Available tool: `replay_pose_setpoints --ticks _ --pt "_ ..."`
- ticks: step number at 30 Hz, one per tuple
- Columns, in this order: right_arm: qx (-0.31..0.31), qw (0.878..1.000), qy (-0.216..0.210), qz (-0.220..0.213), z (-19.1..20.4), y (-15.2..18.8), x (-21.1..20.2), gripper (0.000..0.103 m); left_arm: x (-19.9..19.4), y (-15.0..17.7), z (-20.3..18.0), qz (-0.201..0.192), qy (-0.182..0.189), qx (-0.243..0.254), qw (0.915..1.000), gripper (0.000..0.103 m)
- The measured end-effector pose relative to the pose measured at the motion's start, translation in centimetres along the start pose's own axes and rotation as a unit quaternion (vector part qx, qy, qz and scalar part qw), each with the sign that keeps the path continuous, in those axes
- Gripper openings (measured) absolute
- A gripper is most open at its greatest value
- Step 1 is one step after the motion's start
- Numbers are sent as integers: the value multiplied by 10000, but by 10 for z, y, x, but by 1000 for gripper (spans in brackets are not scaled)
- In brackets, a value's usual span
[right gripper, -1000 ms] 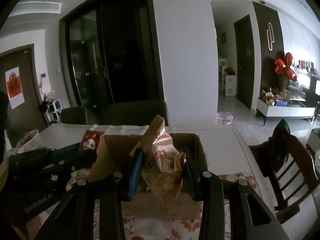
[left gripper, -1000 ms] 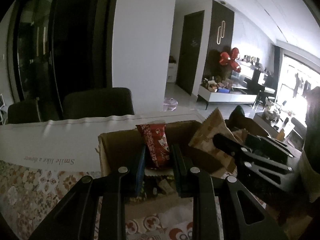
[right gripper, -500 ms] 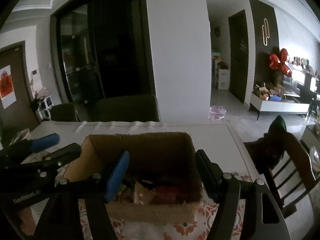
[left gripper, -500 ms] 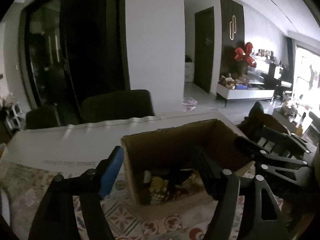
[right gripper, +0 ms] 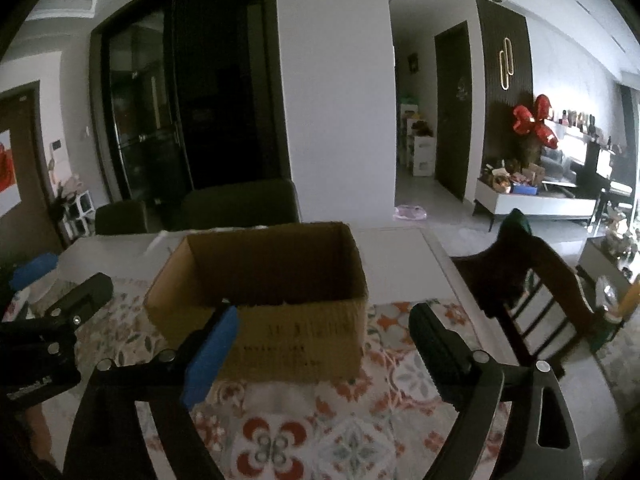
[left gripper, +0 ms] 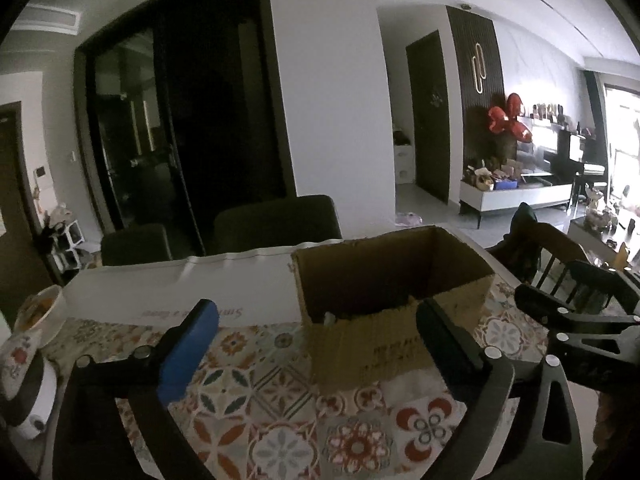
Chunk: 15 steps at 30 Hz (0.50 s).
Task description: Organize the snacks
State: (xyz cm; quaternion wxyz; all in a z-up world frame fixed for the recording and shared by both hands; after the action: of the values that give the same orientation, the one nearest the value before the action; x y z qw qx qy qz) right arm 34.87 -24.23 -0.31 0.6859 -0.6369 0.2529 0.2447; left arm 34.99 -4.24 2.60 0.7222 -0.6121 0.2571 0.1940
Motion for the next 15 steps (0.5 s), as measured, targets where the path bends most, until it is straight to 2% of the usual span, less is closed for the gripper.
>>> replay_pose_setpoints --ticks 4,15 --pt "15 9999 105 -63 -1 17 -24 91 -23 17 4 -62 -109 -6 9999 103" --pt "130 9998 74 133 2 73 -75 91 -70 71 -4 235 210 33 9995 103"
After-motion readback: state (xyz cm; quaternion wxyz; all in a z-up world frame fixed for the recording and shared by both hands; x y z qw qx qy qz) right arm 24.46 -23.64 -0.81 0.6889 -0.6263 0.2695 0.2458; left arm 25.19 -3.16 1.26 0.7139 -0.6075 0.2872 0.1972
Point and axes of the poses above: each gripper's, at about its wrist camera, not at the fingertips, and x roughly the way its jaws point, z to its left, y to its underside, the point moved 10 cm from there along x, roughly the way its jaws point, and after that the axes turned 12 degrees about z, right-handed, at the moved point
